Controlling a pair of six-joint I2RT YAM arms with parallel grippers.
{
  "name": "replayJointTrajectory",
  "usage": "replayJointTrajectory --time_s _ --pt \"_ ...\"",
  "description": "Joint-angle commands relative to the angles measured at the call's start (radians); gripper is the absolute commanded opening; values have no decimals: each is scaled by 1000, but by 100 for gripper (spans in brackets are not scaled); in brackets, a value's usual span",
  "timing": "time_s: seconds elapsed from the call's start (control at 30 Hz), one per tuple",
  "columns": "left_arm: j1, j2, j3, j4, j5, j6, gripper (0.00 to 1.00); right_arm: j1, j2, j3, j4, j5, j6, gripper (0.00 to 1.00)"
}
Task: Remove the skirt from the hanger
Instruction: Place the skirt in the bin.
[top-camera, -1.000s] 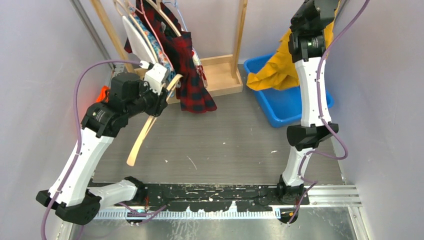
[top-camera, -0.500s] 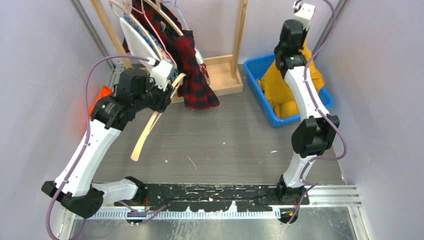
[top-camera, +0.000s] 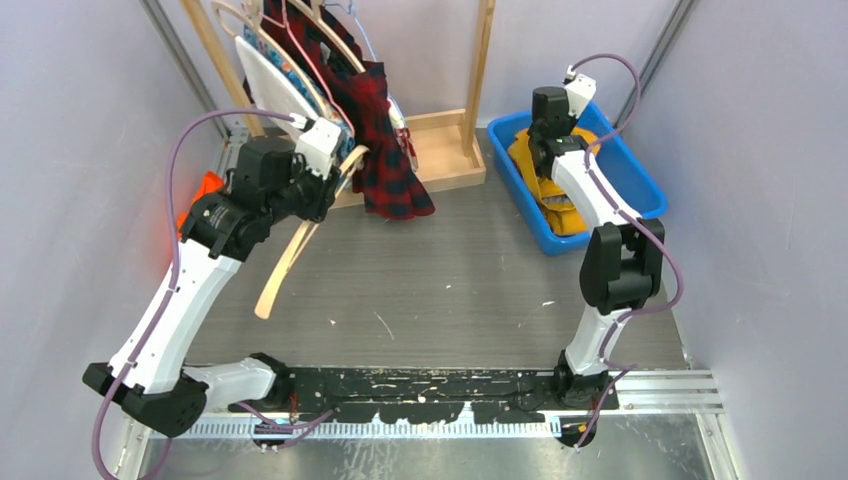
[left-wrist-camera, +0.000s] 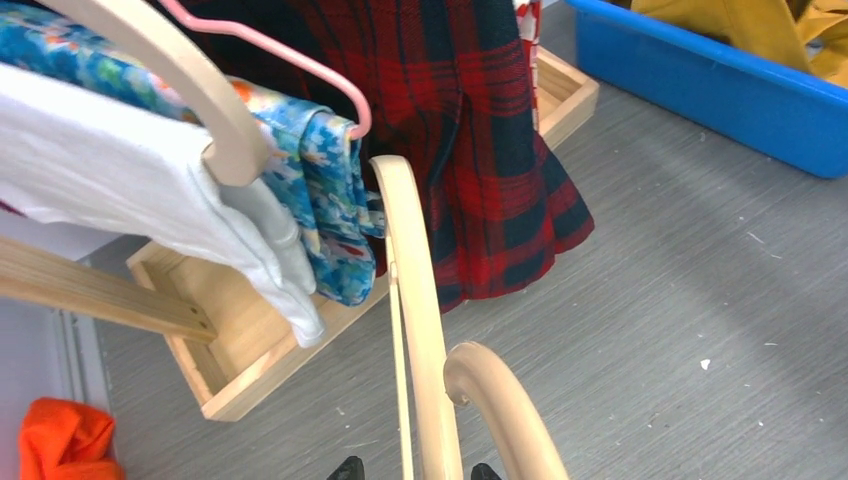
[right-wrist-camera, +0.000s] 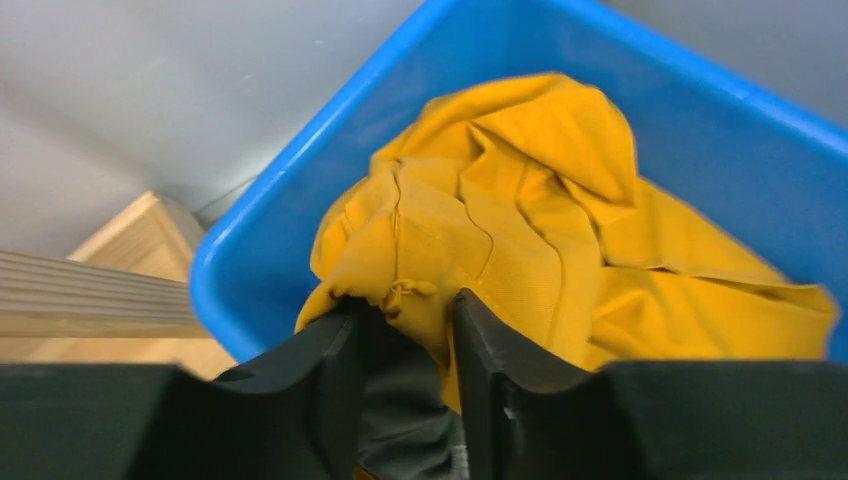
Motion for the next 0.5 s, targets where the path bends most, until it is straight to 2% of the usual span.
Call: replayJointTrajectory --time_s 0.0,0.03,0.13,0.17,0.33,0.47 --pt "9 -50 24 38 -122 -23 0 4 55 98 11 -75 88 48" --pt "8 -63 26 35 -145 -30 0 5 69 130 12 -74 86 52" --pt "8 -113 28 44 -222 -56 0 6 109 233 44 -20 47 81" --pt "9 -131 29 49 -244 -61 0 6 120 261 70 6 24 86" --pt "9 -179 73 70 -363 -53 0 6 172 339 339 82 -148 99" --pt "8 -182 138 75 -438 -25 0 2 231 427 406 104 -206 100"
